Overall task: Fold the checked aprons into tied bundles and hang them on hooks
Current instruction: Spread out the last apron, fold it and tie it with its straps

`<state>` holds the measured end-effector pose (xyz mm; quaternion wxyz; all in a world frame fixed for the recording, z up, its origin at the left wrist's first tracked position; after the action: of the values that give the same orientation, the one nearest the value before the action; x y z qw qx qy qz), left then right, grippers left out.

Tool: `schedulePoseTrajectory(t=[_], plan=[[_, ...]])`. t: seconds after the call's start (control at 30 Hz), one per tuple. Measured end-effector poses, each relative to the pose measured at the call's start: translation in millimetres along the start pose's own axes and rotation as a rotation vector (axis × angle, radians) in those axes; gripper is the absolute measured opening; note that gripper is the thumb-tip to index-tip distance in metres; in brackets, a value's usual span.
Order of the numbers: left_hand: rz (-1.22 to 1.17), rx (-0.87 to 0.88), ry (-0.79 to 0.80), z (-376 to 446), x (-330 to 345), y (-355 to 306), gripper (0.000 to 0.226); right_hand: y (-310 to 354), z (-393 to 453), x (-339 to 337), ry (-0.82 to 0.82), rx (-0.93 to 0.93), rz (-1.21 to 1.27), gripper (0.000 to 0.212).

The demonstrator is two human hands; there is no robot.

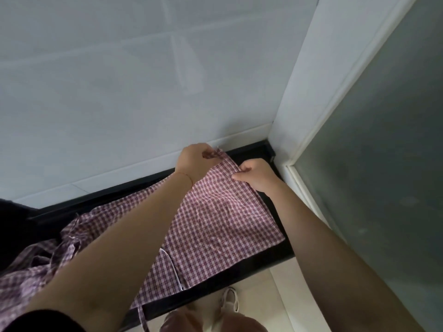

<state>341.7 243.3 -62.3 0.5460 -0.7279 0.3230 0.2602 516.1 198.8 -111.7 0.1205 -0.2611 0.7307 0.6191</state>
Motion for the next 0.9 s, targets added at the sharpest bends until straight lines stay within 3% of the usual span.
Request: schedulePoseTrajectory(t=[0.23,0.37,0.5,0.63,0.9], plan=[[0.029,0.056,0.018,-31,-20,-13,0.029,67,-19,-18,-0.186,-0.148,0.078,0.02],[0.115,0.123,0.057,-47,-41,-37,0.029,115,-25,-21,-0.146,-0.234,0.049,0.009],[0.21,0.192,0.057,-65,-64,-59,0.029,152,-38,-34,-0.179,-0.284,-0.034,0.018],[0.018,0.19,-0.088,-75,-100,-60,0.016,170,-45,-40,-0.2,-0.307,-0.11,0.019],[0.039,0.202,-0.053,-87,-100,-52,0.012,191,-52,-29,-0.171,-0.372,-0.191,0.01]])
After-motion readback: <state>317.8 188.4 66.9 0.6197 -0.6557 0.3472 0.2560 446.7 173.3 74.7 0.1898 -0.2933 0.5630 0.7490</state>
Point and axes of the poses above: each hand's wrist, its own z-axis towards the middle knuckle, its own x-axis out of the palm, y = z × x, the point moved 10 cm from there along z, towards the middle knuckle, and after that the axes turned 12 degrees about -x, right-handed, at the moved point
